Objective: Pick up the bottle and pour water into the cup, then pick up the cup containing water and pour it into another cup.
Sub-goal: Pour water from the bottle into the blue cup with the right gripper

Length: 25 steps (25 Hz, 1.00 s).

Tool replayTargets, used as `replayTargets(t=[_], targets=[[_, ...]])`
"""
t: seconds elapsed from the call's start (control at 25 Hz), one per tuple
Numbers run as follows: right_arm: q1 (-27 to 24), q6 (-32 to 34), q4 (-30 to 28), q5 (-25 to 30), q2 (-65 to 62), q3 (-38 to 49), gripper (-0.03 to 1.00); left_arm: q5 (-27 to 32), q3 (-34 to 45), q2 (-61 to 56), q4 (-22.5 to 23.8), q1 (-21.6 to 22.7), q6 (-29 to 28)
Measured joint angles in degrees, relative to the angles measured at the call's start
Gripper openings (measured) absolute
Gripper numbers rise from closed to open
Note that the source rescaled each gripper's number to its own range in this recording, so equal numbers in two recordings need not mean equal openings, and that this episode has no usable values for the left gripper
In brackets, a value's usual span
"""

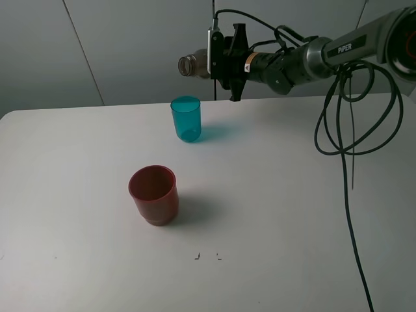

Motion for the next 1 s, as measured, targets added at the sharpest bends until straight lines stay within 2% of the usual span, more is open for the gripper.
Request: replayTargets(t=[0.6, 1.0], targets=[[0.1, -2.1, 0.0, 0.1, 1.9, -1.4, 0.03, 0.0, 0.0, 0.0, 0.0, 0.0, 0.0], [0.1, -7.1, 0.0, 0.1, 1.9, -1.6, 0.03, 0.0, 0.0, 0.0, 0.0, 0.0, 0.0]])
